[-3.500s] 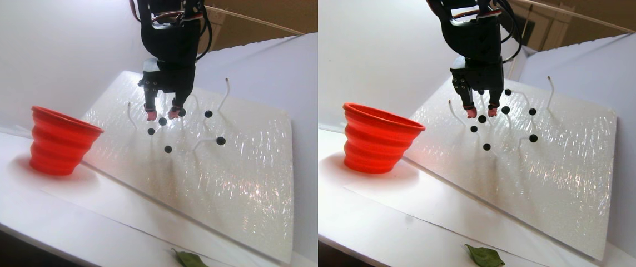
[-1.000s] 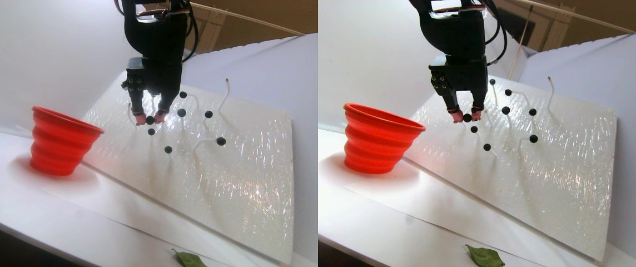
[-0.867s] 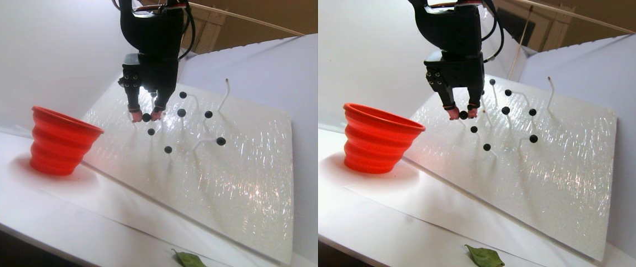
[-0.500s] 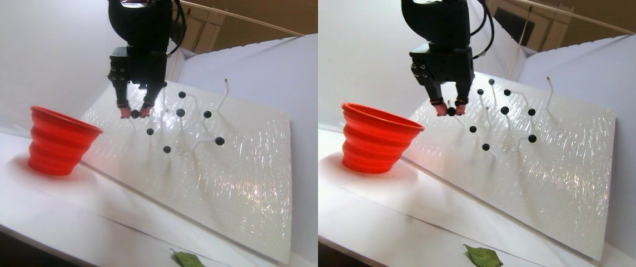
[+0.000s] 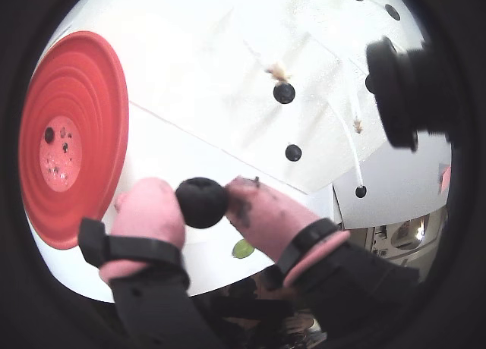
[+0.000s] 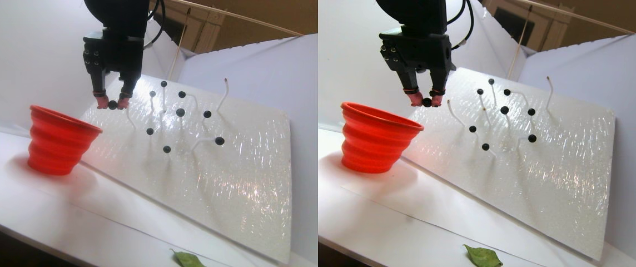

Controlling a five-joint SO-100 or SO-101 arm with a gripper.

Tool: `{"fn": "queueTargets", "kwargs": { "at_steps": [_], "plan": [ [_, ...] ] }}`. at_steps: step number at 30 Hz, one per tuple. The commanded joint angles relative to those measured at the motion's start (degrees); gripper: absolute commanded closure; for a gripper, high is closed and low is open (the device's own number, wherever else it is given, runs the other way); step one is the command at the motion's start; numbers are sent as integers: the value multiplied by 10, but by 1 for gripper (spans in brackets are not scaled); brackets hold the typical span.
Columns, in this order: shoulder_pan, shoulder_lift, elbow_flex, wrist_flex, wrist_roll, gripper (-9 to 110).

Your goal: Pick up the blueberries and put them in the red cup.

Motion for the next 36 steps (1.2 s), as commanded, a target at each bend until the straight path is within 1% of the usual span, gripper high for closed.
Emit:
{"fn": "queueTargets", "kwargs": {
  "at_steps": [1, 18, 25, 36],
  "plan": [
    [-4, 60, -13, 1, 11, 88],
    [-63, 40, -50, -1, 56, 88],
    [-86, 19, -66, -21, 76, 88],
    [-101, -9, -102, -32, 92, 87]
  ]
}}
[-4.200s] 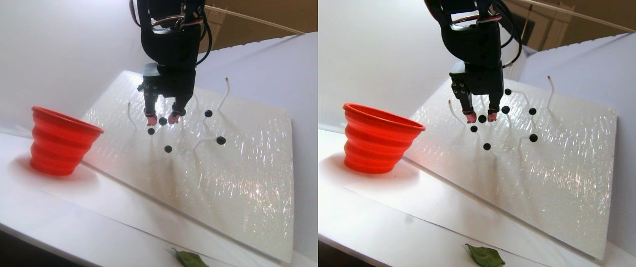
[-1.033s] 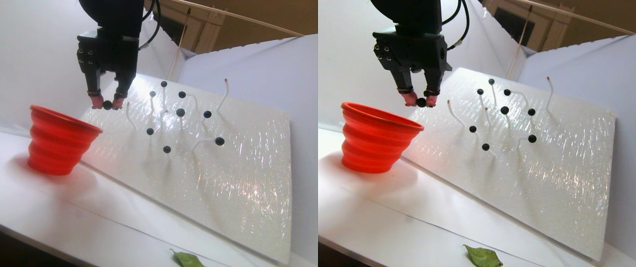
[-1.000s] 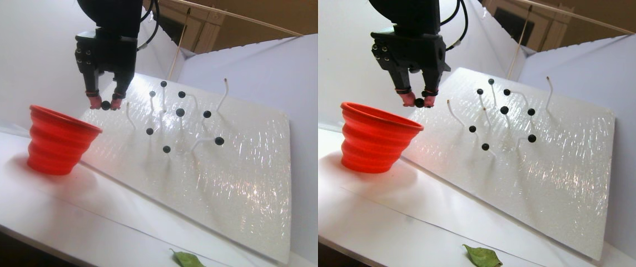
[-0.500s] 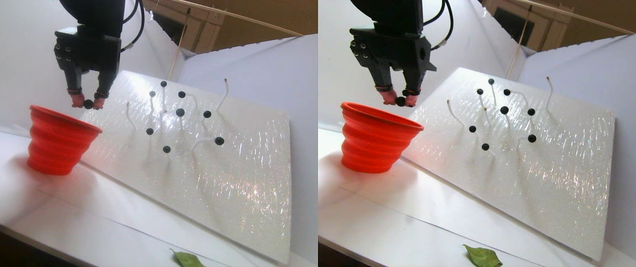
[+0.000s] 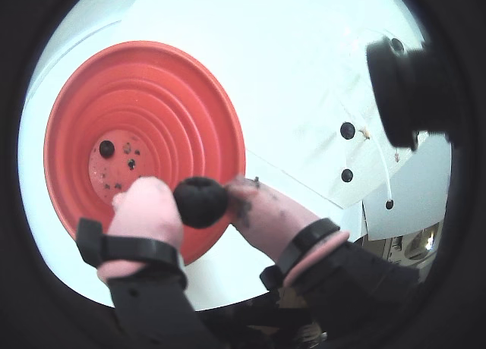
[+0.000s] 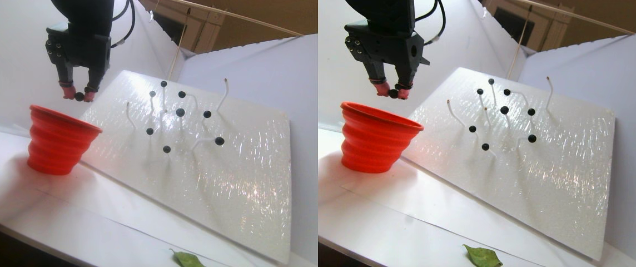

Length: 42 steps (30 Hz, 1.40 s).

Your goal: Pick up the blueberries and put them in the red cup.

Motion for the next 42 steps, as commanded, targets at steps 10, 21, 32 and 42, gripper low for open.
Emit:
{"fn": "queueTargets", "kwargs": {
  "at_steps": [10, 21, 32, 42],
  "plan": [
    [9, -2, -45, -28, 8, 84],
    [56, 30, -8, -25, -17, 85],
    [93, 77, 28, -5, -33, 85],
    [105, 128, 66, 12, -45, 85]
  ]
}}
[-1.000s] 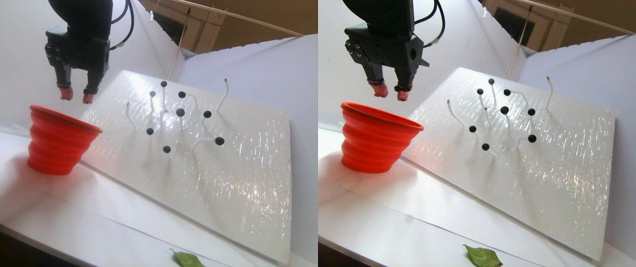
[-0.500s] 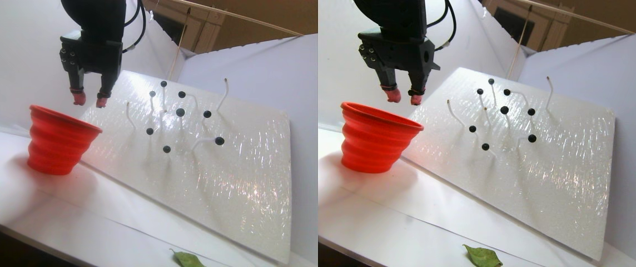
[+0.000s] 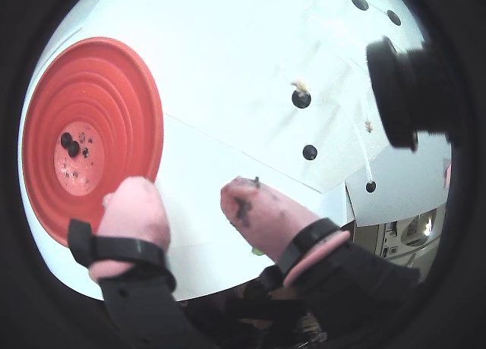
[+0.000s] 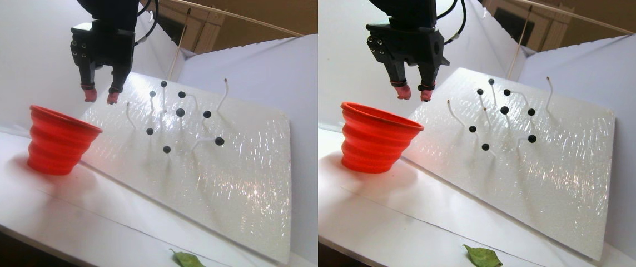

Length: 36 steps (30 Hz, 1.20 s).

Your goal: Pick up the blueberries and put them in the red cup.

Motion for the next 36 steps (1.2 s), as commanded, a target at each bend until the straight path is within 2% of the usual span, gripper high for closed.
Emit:
{"fn": "queueTargets", "kwargs": {
  "at_steps": [1, 21, 36],
  "plan": [
    [30, 72, -1, 3, -4, 85],
    [78, 145, 58, 23, -30, 86],
    [120, 63, 25, -25, -59, 86]
  ]
}}
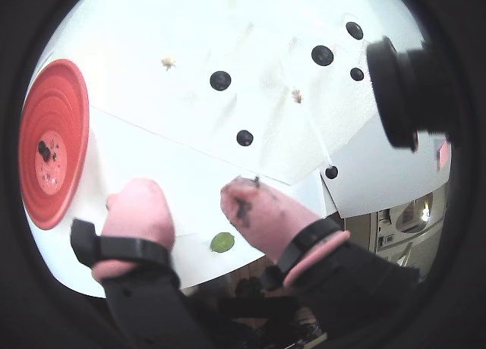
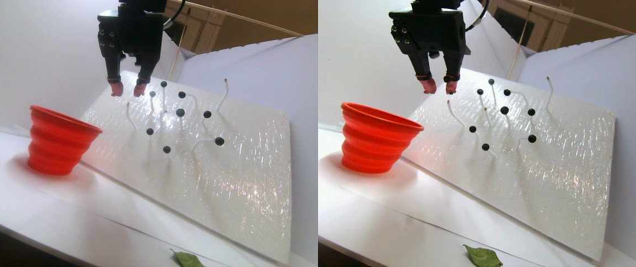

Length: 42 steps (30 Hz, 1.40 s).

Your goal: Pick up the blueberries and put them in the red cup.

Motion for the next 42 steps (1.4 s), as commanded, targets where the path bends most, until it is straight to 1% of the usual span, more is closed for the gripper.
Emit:
{"fn": "queueTargets", "kwargs": {
  "at_steps": [1, 17, 42],
  "plan": [
    [31, -11, -45, -25, -6, 86],
    [61, -111, -107, -76, -30, 86],
    [73, -223, -201, -114, -59, 86]
  ]
}}
